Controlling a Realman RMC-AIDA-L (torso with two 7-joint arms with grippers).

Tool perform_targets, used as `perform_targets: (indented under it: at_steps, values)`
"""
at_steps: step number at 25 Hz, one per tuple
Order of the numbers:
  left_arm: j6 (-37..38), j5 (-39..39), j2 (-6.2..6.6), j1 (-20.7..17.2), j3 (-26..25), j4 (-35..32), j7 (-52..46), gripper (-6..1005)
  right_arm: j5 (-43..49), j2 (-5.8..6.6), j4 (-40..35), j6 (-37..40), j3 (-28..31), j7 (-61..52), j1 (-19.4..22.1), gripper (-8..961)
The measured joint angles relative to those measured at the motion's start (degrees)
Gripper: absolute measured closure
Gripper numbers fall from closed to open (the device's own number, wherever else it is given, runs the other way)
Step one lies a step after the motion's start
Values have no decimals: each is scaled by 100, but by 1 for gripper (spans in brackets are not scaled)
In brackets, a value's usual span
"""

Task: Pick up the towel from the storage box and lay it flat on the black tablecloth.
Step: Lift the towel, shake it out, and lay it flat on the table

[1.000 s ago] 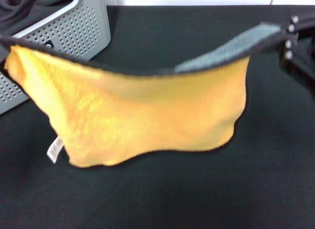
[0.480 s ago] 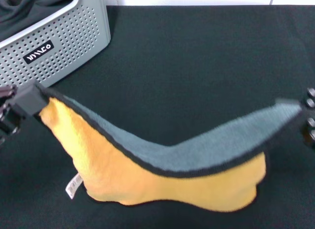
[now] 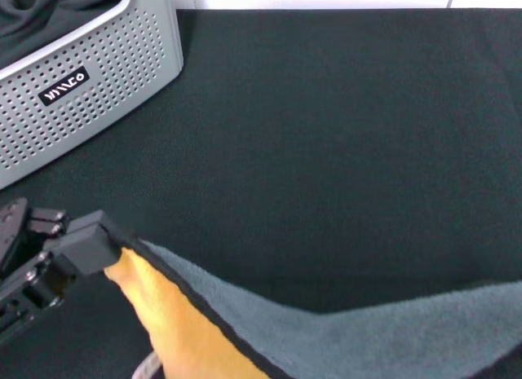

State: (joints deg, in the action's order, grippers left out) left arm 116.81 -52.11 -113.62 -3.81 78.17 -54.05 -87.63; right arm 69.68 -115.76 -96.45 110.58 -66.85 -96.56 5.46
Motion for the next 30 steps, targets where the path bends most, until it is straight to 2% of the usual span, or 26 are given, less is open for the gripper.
perform_targets:
  at_steps: [4,7,10,14,16,18,26,30]
  values:
    - [0,-66,-12,95,27,453,-149,984,90,-8,559,102,73,130,20,948]
    - [-14,-159,-38,421,-34,1239,226,984,398,3,1112,-269,125,319,-49,948]
    - [-29,-280,-34,984,-36,2274,687,984,704,17,1765,-527,130,511,-310,948]
    - [-50,-531,-23,1921,-39,3820,1610,984,1007,36,2492,-801,137,719,-715,948]
    - [-116,-607,-40,2250,-37,4306,2060,984,1176,44,2885,-1042,138,825,-955,948]
    - [-302,-591,-78,2377,-38,4473,2273,984,1296,56,3230,-1230,137,932,-1170,949]
    - [-1539,-528,-191,2449,-371,4462,2344,984,1516,93,4543,-1891,138,1456,-2052,949]
    - [-2123,-529,-180,2490,-455,4333,2385,984,1673,52,4976,-2319,124,1656,-2441,949]
